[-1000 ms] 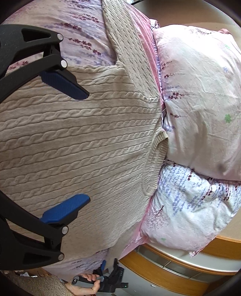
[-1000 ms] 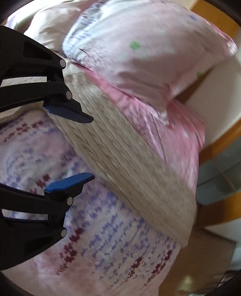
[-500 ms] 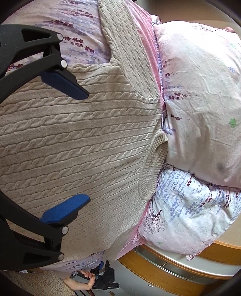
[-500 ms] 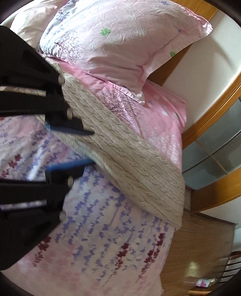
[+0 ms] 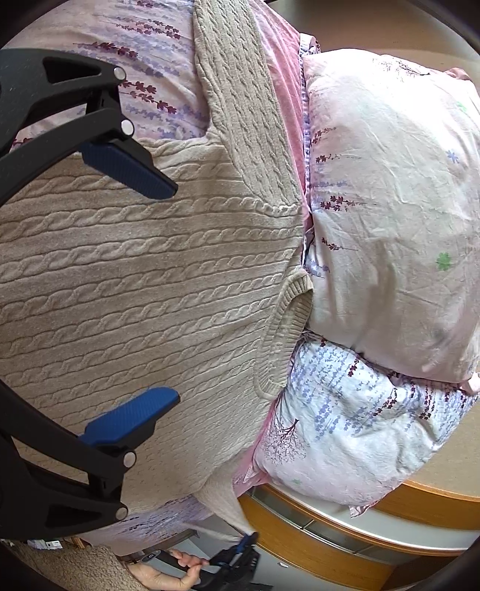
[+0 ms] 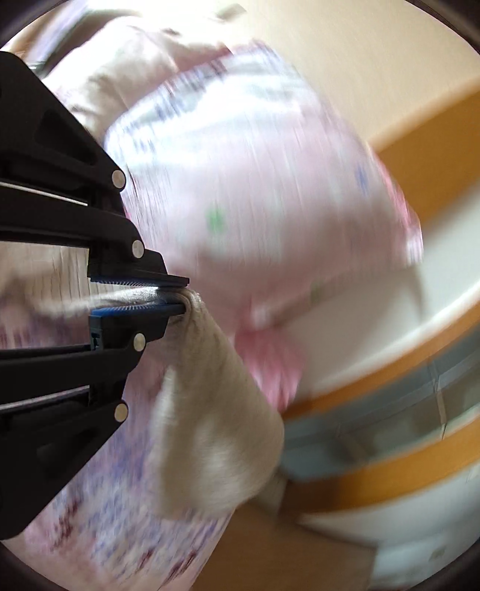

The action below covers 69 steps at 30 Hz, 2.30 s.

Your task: Fold small clothes

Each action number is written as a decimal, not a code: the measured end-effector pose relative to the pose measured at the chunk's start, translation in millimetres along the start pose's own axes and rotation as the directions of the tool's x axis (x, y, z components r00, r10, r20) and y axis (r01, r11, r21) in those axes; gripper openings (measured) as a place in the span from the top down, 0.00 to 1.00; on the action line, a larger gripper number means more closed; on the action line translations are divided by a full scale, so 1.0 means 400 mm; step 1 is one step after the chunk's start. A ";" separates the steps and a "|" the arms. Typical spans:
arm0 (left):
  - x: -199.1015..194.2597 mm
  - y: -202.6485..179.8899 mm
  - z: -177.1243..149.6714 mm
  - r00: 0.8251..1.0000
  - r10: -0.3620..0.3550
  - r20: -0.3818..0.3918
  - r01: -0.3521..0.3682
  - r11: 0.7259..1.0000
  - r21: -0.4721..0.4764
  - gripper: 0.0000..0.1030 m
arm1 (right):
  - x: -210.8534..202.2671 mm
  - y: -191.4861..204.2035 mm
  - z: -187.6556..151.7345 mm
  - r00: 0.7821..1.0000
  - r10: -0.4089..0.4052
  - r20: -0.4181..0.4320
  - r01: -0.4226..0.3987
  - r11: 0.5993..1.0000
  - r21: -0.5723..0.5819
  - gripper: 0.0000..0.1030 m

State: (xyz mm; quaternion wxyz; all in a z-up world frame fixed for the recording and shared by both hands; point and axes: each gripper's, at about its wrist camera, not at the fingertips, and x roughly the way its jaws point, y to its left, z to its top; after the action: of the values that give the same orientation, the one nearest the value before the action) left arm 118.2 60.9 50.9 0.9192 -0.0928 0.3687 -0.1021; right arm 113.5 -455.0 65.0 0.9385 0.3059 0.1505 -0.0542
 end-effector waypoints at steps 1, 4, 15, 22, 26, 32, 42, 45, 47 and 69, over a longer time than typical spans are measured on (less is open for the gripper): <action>-0.002 0.000 0.000 1.000 0.000 0.005 0.000 1.000 -0.001 0.02 | 0.003 0.048 -0.013 0.998 0.055 -0.018 -0.056 0.998 -0.039 0.91; -0.006 -0.002 -0.002 1.000 0.007 0.022 -0.007 1.000 0.000 0.02 | 0.032 0.155 -0.076 0.980 0.165 -0.114 -0.178 0.977 -0.119 0.91; -0.022 0.003 -0.008 0.999 0.015 0.042 -0.016 1.000 0.017 0.02 | 0.220 0.305 -0.375 0.831 0.144 -0.537 -0.279 0.943 -0.179 0.83; -0.017 0.016 -0.009 1.000 0.007 0.027 -0.007 1.000 -0.002 0.02 | 0.194 0.184 -0.258 0.866 0.188 -0.463 -0.192 0.981 0.041 0.49; -0.021 0.027 -0.012 1.000 0.008 0.023 -0.008 1.000 -0.006 0.02 | 0.199 0.106 -0.228 0.887 0.173 -0.428 -0.118 0.981 0.153 0.49; -0.032 0.057 -0.010 1.000 0.012 0.020 -0.011 0.999 -0.037 0.02 | 0.211 0.007 -0.219 0.883 0.244 -0.402 -0.075 0.917 0.391 0.49; -0.039 0.074 -0.013 0.999 0.025 0.023 -0.024 0.999 -0.044 0.02 | 0.198 -0.057 -0.221 0.884 0.218 -0.414 0.056 0.830 0.556 0.49; -0.040 0.077 -0.015 0.999 0.027 0.022 -0.026 0.999 -0.042 0.02 | 0.204 -0.067 -0.215 0.901 0.131 -0.414 0.117 0.845 0.522 0.57; -0.040 0.083 -0.014 0.999 0.026 0.023 -0.025 0.999 -0.046 0.02 | 0.215 -0.078 -0.216 0.901 0.073 -0.427 0.167 0.850 0.500 0.66; 0.051 0.175 0.095 0.965 -0.261 -0.008 0.241 0.902 -0.359 0.21 | 0.242 0.642 -0.490 0.669 0.311 -0.675 -0.520 0.844 -0.127 0.75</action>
State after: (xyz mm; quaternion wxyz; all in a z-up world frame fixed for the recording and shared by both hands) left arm 167.4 126.8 47.3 0.8558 -0.3009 0.3916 -0.1538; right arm 206.1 -133.0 27.1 0.8548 0.1814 0.3873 0.2938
